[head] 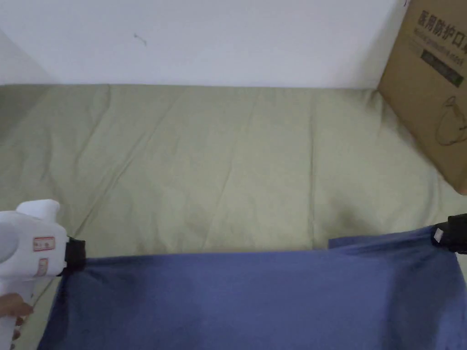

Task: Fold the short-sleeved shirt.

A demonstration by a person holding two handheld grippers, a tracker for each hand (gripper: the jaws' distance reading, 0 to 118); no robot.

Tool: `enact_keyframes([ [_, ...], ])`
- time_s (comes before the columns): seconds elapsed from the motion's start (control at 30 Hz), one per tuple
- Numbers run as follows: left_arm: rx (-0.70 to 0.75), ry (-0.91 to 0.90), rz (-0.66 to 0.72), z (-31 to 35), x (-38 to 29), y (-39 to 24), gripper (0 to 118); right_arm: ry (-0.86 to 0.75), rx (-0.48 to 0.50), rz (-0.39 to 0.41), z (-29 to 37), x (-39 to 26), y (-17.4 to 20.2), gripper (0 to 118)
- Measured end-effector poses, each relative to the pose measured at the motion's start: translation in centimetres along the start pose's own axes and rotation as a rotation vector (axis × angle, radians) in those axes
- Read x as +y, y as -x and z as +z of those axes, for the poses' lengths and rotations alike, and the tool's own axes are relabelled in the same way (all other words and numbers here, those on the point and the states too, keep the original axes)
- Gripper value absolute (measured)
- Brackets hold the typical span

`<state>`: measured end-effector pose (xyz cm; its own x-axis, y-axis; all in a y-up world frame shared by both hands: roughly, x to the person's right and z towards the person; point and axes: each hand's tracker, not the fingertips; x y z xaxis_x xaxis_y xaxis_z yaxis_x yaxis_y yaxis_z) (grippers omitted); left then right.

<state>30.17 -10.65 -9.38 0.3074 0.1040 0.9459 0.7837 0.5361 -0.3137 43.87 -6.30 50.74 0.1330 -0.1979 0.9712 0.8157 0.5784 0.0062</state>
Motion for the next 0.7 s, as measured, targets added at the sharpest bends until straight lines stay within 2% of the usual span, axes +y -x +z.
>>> enact_keyframes([
  [0.17,-0.105,-0.084,0.066,8.0,-2.6,2.9,4,-0.046,0.008,0.009,6.8,-3.7,-0.5,1],
  [0.3,-0.093,-0.096,0.042,12.4,-7.6,3.4,4,-0.04,0.039,0.011,11.3,-9.8,-0.5,1],
  [0.43,-0.033,-0.017,0.013,13.1,-14.3,3.6,4,0.049,0.028,-0.03,12.2,-17.7,-1.3,1],
  [0.5,-0.047,0.048,0.07,12.3,-17.4,4.6,4,0.112,0.0,-0.102,11.6,-21.5,-2.4,1],
  [0.53,-0.066,0.085,0.101,11.7,-18.7,5.2,4,0.116,-0.049,-0.113,11.1,-23.5,-2.5,1],
  [0.6,-0.027,0.16,0.094,10.9,-20.9,5.3,4,0.149,-0.062,-0.086,10.3,-26.3,-3.0,1],
  [0.67,-0.016,0.196,0.01,9.9,-22.1,5.5,4,0.151,-0.073,-0.071,9.4,-28.2,-3.1,1],
  [0.7,-0.019,0.201,0.027,9.6,-22.3,5.6,4,0.132,-0.075,-0.067,9.2,-28.5,-3.1,1],
])
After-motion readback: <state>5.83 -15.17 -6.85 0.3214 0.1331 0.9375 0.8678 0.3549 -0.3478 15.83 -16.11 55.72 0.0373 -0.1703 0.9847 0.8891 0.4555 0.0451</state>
